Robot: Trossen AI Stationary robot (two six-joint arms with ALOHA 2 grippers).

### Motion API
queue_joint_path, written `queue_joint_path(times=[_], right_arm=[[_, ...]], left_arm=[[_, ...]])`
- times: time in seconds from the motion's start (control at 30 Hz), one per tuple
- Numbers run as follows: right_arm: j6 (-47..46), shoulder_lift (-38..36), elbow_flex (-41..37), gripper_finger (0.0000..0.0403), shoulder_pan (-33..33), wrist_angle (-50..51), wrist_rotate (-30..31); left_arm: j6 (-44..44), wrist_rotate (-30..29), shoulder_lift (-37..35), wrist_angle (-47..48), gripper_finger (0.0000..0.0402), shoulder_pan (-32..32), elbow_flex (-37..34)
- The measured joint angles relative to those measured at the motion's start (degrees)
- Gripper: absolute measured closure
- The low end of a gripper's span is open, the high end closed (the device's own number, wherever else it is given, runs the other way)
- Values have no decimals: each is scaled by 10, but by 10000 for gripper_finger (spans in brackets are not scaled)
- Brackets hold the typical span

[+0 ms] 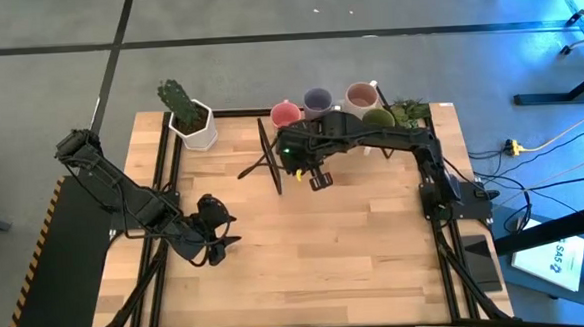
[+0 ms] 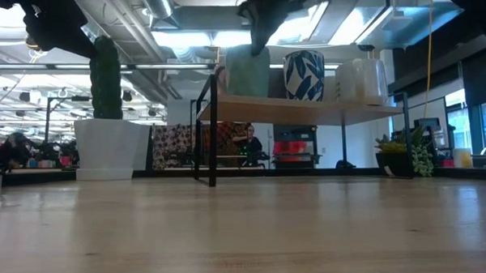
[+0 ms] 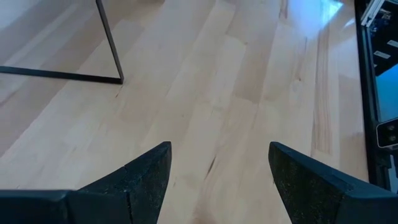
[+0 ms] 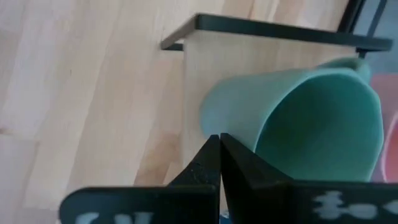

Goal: Place coffee mugs
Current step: Put the green mug on the shelf, then return to Home Position

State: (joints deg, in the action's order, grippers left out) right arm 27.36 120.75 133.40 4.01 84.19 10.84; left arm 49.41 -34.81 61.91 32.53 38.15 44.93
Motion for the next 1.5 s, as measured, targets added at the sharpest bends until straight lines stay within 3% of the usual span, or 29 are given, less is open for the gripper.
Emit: queue_joint_path(times=[0.17,0.33,0.43,0.57,0.73,0.83,0.97,1.13,1.33,1.43,1.5], right_arm=[[-15,-5,14,402,-5,3,-48],[-47,-76,16,401,-34,-3,-42],[-30,-136,15,400,-62,3,9],[-1,-219,15,400,-118,42,113],[-27,-325,5,400,-194,57,250],[-34,-400,-34,400,-237,57,275],[-141,-521,-163,400,-298,55,342],[-316,-690,-458,400,-389,-21,469],[-311,-868,-780,400,-479,-310,594],[-309,-940,-876,400,-511,-400,652],[-299,-986,-914,400,-532,-435,655]], left_arm=[[-2,-1,0,-22,139,0,0],[-12,3,0,-26,139,0,0],[11,-2,0,-28,139,-5,0],[-33,-64,-22,-62,139,-7,9],[-121,-114,-126,-78,139,-9,24],[-169,-145,-200,-78,139,-9,24],[-251,-141,-293,-79,139,-9,21],[-319,-111,-366,-83,139,-9,1],[-375,-11,-442,-173,139,-9,-69],[-378,15,-489,-212,139,-9,-109],[-377,13,-525,-221,139,-9,-131]])
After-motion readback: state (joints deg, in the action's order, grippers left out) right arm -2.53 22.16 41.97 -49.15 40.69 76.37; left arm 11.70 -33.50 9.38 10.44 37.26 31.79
